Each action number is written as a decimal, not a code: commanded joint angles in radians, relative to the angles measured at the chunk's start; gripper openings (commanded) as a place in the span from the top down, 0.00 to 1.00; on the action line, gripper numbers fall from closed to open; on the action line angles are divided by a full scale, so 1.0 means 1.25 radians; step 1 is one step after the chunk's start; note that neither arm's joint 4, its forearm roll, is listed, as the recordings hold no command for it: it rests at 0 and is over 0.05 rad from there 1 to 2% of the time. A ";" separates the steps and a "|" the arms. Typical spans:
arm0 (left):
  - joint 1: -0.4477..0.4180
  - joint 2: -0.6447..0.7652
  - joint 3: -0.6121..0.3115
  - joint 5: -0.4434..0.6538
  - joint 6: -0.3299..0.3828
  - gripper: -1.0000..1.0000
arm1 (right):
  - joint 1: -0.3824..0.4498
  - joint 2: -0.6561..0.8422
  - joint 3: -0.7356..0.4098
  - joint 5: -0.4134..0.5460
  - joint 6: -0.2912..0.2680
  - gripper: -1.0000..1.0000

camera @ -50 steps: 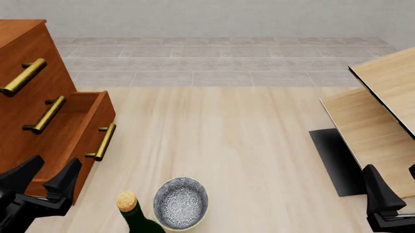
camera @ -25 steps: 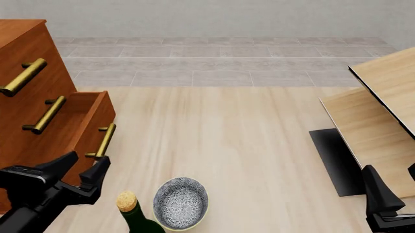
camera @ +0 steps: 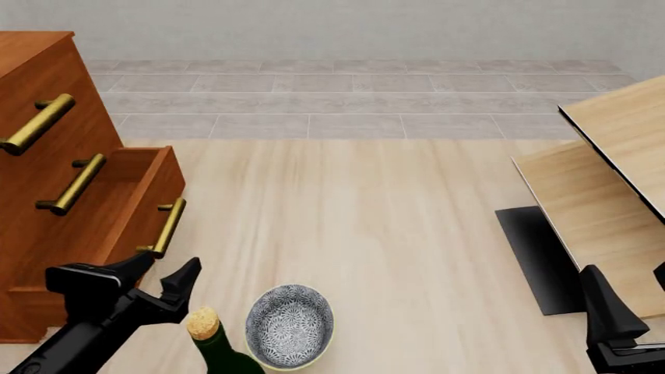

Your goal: Close the bottom drawer of the cabinet.

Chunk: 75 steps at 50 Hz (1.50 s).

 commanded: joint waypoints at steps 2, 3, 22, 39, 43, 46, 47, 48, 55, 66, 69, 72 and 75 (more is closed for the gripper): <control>0.005 0.159 0.000 -0.131 0.001 0.00 | 0.001 0.000 0.000 -0.001 -0.001 0.00; 0.005 0.163 0.000 -0.134 0.001 0.00 | 0.001 0.000 0.000 -0.001 -0.002 0.00; 0.040 0.198 -0.015 -0.142 -0.009 0.00 | 0.003 -0.001 0.000 -0.002 -0.006 0.00; 0.072 0.243 -0.048 -0.142 -0.005 0.00 | 0.003 -0.002 0.000 -0.003 -0.009 0.00; 0.080 0.253 -0.052 -0.142 -0.002 0.00 | 0.004 -0.002 0.000 -0.004 -0.011 0.00; 0.087 0.261 -0.054 -0.142 0.001 0.00 | 0.004 -0.002 0.000 -0.005 -0.013 0.00; 0.089 0.262 -0.055 -0.142 0.002 0.00 | 0.004 -0.002 0.000 -0.004 -0.012 0.00; 0.089 0.262 -0.055 -0.142 0.002 0.00 | 0.004 -0.002 0.000 -0.004 -0.012 0.00; 0.119 0.285 -0.067 -0.142 0.016 0.00 | 0.004 -0.002 0.000 -0.005 -0.013 0.00; 0.143 0.295 -0.070 -0.142 0.029 0.00 | 0.004 -0.002 0.000 -0.006 -0.014 0.00; 0.148 0.298 -0.071 -0.142 0.033 0.00 | 0.004 -0.002 0.000 -0.006 -0.015 0.00; 0.154 0.299 -0.072 -0.142 0.034 0.00 | 0.004 -0.002 -0.001 -0.006 -0.014 0.00; 0.161 0.301 -0.074 -0.142 0.037 0.00 | 0.004 -0.002 -0.001 -0.006 -0.015 0.00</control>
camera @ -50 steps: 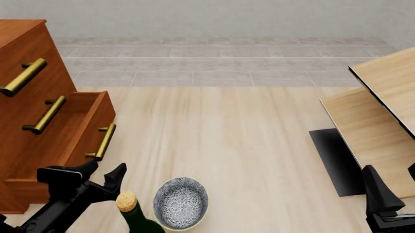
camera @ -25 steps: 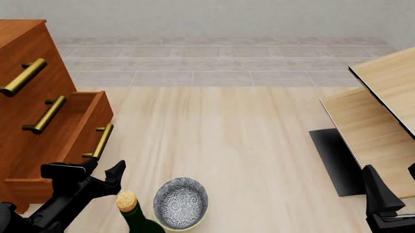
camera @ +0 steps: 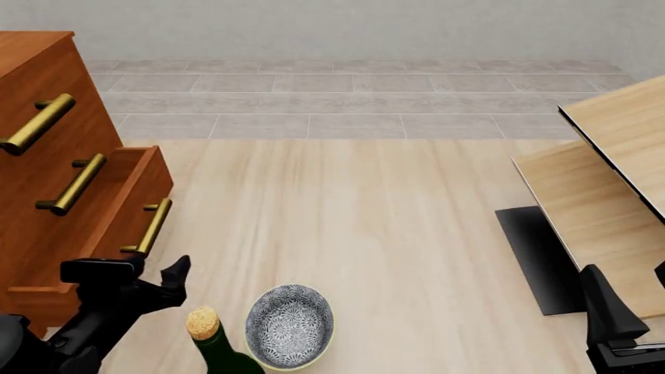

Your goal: Close the bottom drawer of the cabinet.

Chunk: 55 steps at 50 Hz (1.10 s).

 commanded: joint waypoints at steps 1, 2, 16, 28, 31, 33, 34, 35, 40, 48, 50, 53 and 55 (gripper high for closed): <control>0.037 0.014 -0.005 0.000 0.011 0.00 | 0.000 0.000 0.000 -0.001 -0.001 0.00; 0.039 0.014 -0.005 0.000 0.011 0.00 | 0.000 0.000 0.000 -0.001 0.000 0.00; 0.080 0.031 -0.017 0.000 0.024 0.00 | 0.000 0.000 -0.001 -0.001 -0.002 0.00; 0.121 0.039 -0.024 0.000 0.028 0.00 | 0.002 0.000 0.000 -0.003 -0.002 0.00; 0.131 0.044 -0.028 0.000 0.027 0.00 | 0.002 0.000 0.000 -0.003 -0.002 0.00; 0.134 0.046 -0.029 0.000 0.029 0.00 | 0.002 0.000 0.000 -0.002 -0.002 0.00; 0.137 0.046 -0.030 0.000 0.032 0.00 | 0.002 0.000 -0.001 -0.002 -0.002 0.00; 0.138 0.046 -0.030 0.000 0.032 0.00 | 0.002 0.000 0.000 -0.002 -0.002 0.00; 0.152 0.050 -0.033 0.000 0.043 0.00 | 0.003 0.000 0.000 -0.002 -0.002 0.00; 0.171 0.053 -0.035 0.000 0.045 0.00 | 0.004 0.000 -0.001 -0.002 -0.003 0.00; 0.173 0.054 -0.037 0.000 0.045 0.00 | 0.004 0.000 0.000 -0.002 -0.003 0.00; 0.178 0.056 -0.039 0.000 0.049 0.00 | 0.004 0.000 0.000 -0.003 -0.003 0.00; 0.187 0.058 -0.042 0.000 0.053 0.00 | 0.004 0.000 0.000 -0.003 -0.003 0.00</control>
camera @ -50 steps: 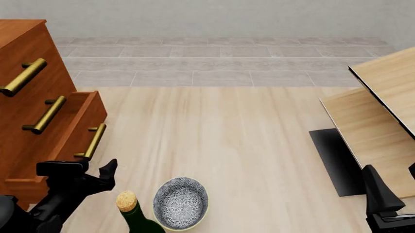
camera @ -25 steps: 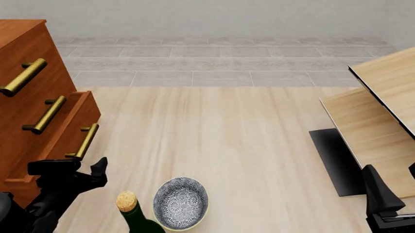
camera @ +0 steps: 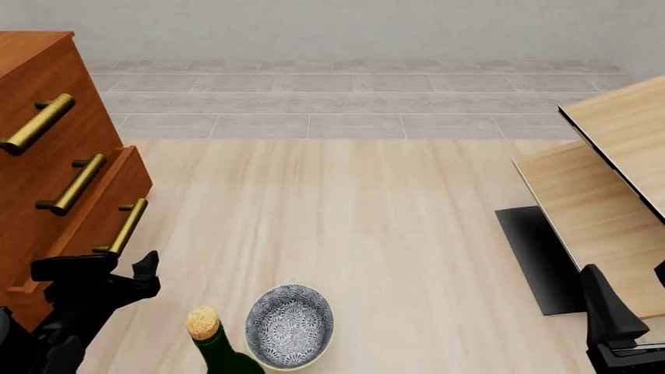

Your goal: Close the bottom drawer of the cabinet.

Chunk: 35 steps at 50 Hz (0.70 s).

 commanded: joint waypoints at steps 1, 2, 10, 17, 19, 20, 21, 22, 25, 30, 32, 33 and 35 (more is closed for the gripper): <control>0.041 0.023 -0.016 0.000 0.016 0.00 | 0.001 0.000 0.000 -0.001 0.000 0.00; 0.051 0.028 -0.020 0.000 0.019 0.00 | 0.001 0.000 0.000 -0.001 0.000 0.00; 0.064 0.031 -0.026 0.000 0.021 0.00 | 0.001 0.000 0.000 -0.001 -0.001 0.00; 0.068 0.031 -0.026 0.000 0.025 0.00 | 0.001 0.000 0.000 -0.001 -0.002 0.00; 0.068 0.030 -0.025 0.000 0.026 0.00 | 0.001 0.000 -0.001 -0.001 -0.001 0.00; 0.068 0.030 -0.025 0.000 0.026 0.00 | 0.001 0.000 -0.001 -0.001 -0.001 0.00; 0.068 0.029 -0.024 0.000 0.027 0.00 | 0.001 0.000 -0.001 0.000 -0.002 0.00; 0.068 0.028 -0.024 0.000 0.028 0.00 | 0.001 0.000 0.000 -0.001 -0.002 0.00; 0.074 0.028 -0.025 0.000 0.032 0.00 | 0.002 0.000 0.000 -0.002 -0.002 0.00; 0.089 0.023 -0.024 0.000 0.041 0.00 | 0.002 0.000 -0.001 -0.002 -0.003 0.00; 0.089 0.021 -0.023 0.000 0.042 0.00 | 0.002 0.000 -0.001 -0.002 -0.003 0.00; 0.089 0.021 -0.023 0.000 0.042 0.00 | 0.002 0.000 -0.001 -0.002 -0.003 0.00; 0.090 0.022 -0.023 0.000 0.043 0.00 | 0.002 0.000 -0.001 -0.002 -0.003 0.00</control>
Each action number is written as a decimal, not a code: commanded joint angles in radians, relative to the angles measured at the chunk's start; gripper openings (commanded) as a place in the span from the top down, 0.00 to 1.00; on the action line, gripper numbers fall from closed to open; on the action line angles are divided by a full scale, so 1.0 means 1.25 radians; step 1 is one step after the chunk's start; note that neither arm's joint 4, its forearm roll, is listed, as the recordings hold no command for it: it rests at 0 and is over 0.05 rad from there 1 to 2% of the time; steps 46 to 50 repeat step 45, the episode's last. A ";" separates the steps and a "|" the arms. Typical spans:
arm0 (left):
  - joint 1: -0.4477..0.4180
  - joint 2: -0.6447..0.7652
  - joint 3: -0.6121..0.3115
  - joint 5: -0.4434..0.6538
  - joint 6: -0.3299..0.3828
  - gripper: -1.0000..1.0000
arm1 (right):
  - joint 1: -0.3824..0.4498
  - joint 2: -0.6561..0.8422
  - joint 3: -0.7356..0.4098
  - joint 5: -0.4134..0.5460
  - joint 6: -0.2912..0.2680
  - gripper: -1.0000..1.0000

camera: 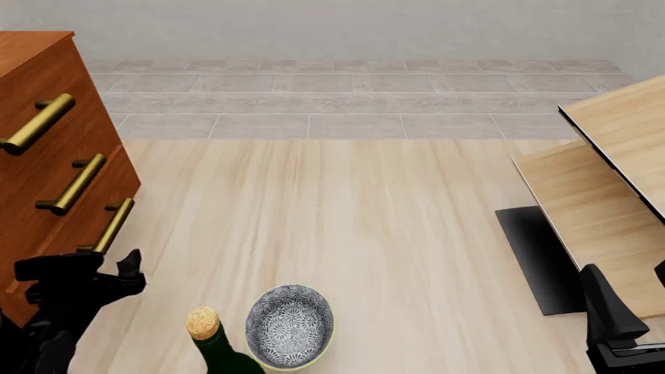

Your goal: Close the bottom drawer of the cabinet.

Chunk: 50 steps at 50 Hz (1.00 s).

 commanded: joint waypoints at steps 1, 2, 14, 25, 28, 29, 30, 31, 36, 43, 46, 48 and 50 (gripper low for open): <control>0.021 0.005 -0.006 0.000 0.013 0.00 | 0.000 0.000 0.000 -0.001 0.000 0.00; 0.023 0.005 -0.006 0.000 0.015 0.00 | 0.000 0.000 0.000 0.000 -0.001 0.00; 0.061 0.012 -0.017 0.000 0.030 0.00 | 0.000 0.000 0.000 -0.002 -0.001 0.00; 0.119 0.023 -0.028 0.000 0.049 0.00 | 0.001 0.000 0.000 -0.003 -0.003 0.00; 0.134 0.029 -0.034 0.000 0.053 0.00 | 0.000 0.000 0.001 -0.004 -0.004 0.00; 0.136 0.029 -0.034 0.000 0.052 0.00 | 0.000 0.000 0.000 -0.004 -0.004 0.00; 0.136 0.029 -0.034 0.000 0.052 0.00 | 0.000 0.000 0.000 -0.004 -0.004 0.00; 0.138 0.030 -0.034 0.000 0.052 0.00 | 0.000 0.000 0.000 -0.004 -0.004 0.00; 0.149 0.028 -0.034 0.000 0.056 0.00 | 0.000 0.000 0.000 -0.004 -0.005 0.00; 0.152 0.026 -0.034 0.000 0.058 0.00 | 0.000 0.000 0.001 -0.005 -0.006 0.00; 0.153 0.024 -0.032 0.000 0.057 0.00 | 0.000 0.000 0.001 -0.005 -0.006 0.00; 0.153 0.024 -0.032 0.000 0.057 0.00 | 0.000 0.000 0.001 -0.005 -0.006 0.00; 0.153 0.024 -0.032 0.000 0.057 0.00 | 0.000 0.000 0.001 -0.005 -0.006 0.00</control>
